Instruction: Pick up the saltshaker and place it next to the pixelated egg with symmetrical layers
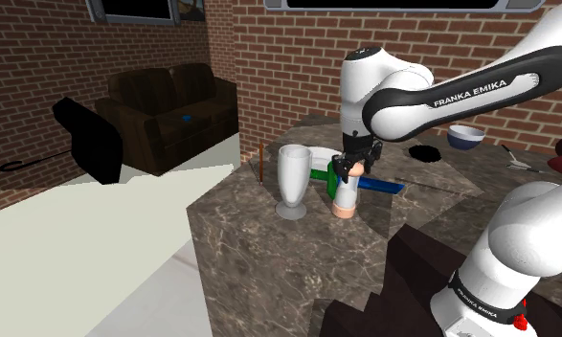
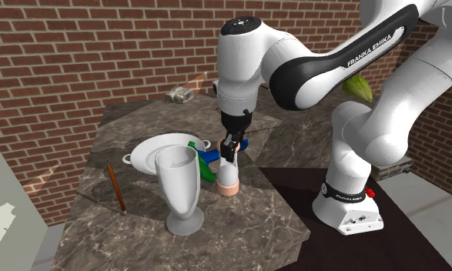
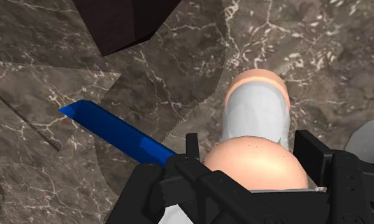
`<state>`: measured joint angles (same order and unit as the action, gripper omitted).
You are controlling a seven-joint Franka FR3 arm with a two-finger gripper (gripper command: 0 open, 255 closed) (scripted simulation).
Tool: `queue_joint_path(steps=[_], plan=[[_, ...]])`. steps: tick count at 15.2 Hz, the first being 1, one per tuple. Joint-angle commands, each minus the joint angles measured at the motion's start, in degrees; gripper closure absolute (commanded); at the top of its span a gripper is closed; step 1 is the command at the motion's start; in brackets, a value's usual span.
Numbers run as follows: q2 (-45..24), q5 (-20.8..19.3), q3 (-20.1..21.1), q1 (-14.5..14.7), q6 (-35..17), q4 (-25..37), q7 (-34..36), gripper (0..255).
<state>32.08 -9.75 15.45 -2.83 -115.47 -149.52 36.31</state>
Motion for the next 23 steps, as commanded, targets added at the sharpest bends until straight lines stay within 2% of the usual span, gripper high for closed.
queue_joint_path(steps=[1, 3, 23], plan=[[-0.01, 0.0, 0.0, 0.0, 0.0, -0.01, 0.0, 255], [-0.01, 0.01, 0.01, 0.0, -0.01, -0.03, 0.02, 255], [3.04, 0.66, -1.38, -0.01, 15.62, 13.11, -4.26, 255]])
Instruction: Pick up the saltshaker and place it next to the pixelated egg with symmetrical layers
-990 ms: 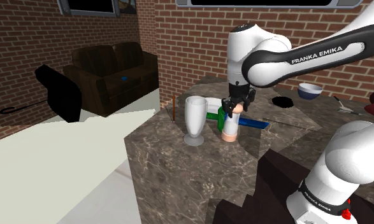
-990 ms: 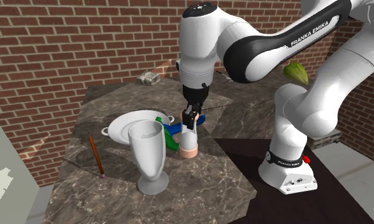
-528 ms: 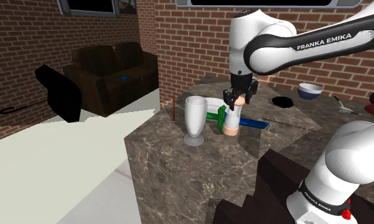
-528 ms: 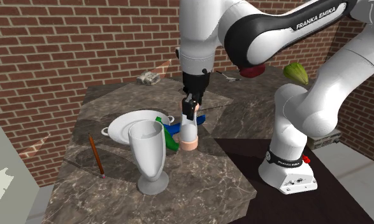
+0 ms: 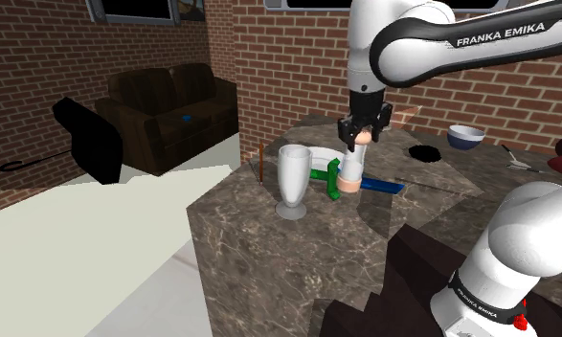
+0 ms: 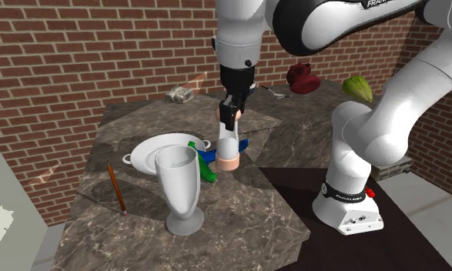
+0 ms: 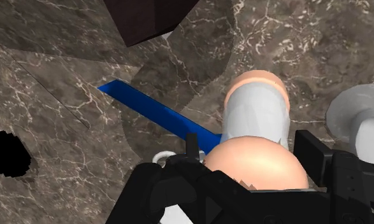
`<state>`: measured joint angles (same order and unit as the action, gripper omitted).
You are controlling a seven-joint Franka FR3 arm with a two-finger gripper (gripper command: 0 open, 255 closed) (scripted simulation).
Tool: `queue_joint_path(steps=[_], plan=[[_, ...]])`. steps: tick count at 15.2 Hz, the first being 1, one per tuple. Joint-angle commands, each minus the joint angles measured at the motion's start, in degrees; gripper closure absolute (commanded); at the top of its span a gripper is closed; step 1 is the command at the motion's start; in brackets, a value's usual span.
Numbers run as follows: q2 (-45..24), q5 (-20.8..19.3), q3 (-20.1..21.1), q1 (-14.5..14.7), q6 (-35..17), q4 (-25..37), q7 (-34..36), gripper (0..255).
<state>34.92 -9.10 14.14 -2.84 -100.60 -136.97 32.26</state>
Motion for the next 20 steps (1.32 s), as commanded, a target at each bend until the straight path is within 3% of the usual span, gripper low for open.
queue_joint_path(steps=[1, 20], plan=[[0.2, 0.0, -0.12, -0.04, 1.48, 1.32, -0.39, 255], [-2.12, -0.6, -0.46, -0.98, 15.07, 17.62, -3.52, 255]])
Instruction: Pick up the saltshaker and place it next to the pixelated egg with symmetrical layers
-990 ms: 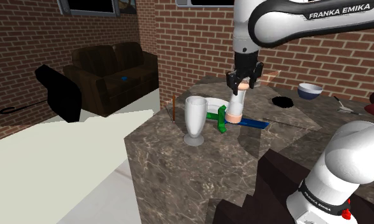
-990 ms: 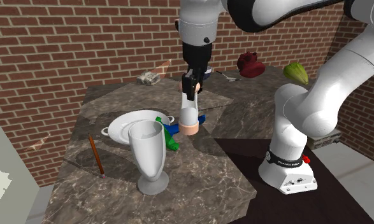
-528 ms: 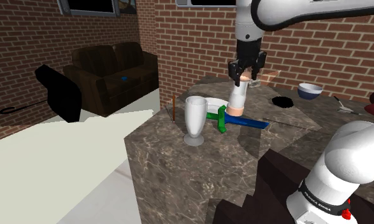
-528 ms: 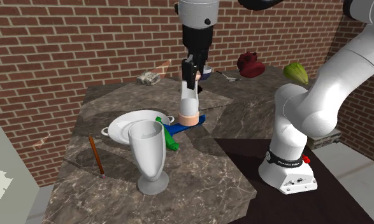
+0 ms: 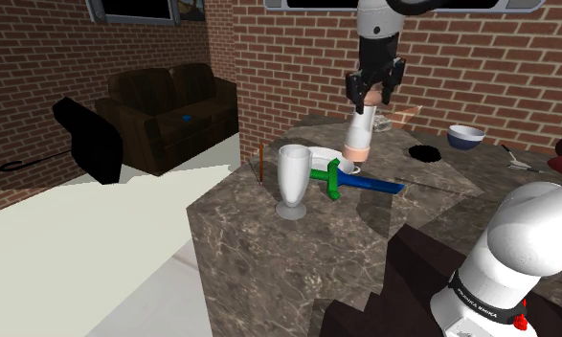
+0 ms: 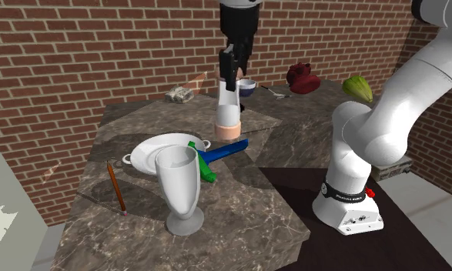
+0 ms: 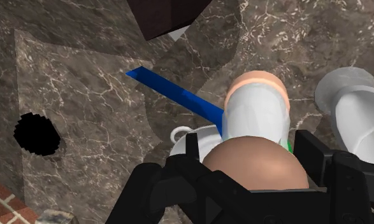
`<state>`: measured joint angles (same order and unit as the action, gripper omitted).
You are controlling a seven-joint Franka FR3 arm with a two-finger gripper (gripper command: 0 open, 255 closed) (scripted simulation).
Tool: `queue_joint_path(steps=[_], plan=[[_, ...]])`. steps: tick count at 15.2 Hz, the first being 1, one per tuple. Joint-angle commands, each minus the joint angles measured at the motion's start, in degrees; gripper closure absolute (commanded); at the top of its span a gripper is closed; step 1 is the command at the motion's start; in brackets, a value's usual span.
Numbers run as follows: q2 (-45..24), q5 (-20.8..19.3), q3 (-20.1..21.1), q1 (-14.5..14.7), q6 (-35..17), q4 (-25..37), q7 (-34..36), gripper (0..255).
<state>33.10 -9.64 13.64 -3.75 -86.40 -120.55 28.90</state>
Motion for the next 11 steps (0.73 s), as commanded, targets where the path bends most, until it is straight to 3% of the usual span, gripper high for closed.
queue_joint_path(steps=[1, 11], plan=[[-0.55, -0.11, 0.04, -0.14, 1.59, 2.16, -0.31, 255], [-2.86, -1.25, -0.92, -1.07, 7.22, 10.54, -2.96, 255]])
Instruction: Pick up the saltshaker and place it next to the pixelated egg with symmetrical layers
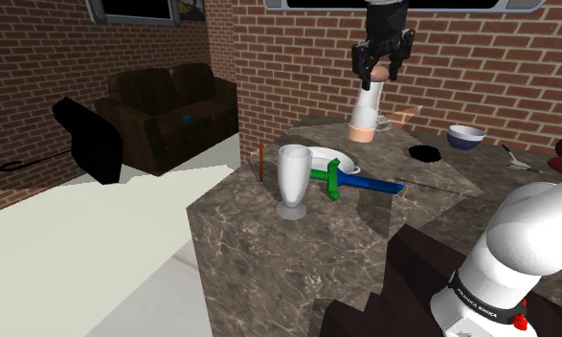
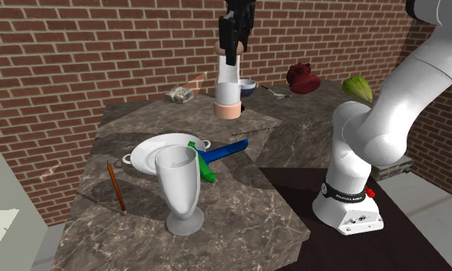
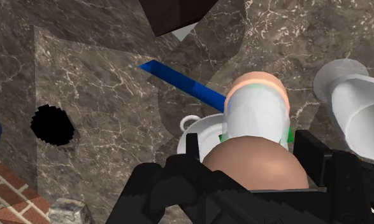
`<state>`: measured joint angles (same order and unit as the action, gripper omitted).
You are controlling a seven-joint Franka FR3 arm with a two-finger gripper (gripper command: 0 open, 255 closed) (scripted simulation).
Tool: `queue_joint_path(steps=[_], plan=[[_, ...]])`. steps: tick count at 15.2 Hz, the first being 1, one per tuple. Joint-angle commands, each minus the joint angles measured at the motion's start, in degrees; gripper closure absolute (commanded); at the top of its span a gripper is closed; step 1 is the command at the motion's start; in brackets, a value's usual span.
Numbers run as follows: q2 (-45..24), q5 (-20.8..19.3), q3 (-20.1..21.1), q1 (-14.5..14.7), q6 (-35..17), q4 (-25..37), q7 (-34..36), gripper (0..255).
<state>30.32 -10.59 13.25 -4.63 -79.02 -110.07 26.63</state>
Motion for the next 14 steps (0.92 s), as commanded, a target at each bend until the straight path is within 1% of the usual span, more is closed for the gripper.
queue_joint_path(steps=[1, 8, 14], plan=[[0.06, -0.87, -1.69, -0.52, -0.68, -0.29, -2.06, 255], [-0.72, -4.71, -9.57, -3.13, -4.58, -0.98, -11.42, 255], [-3.8, -7.28, -16.08, -5.43, -8.09, 0.95, -19.15, 255]])
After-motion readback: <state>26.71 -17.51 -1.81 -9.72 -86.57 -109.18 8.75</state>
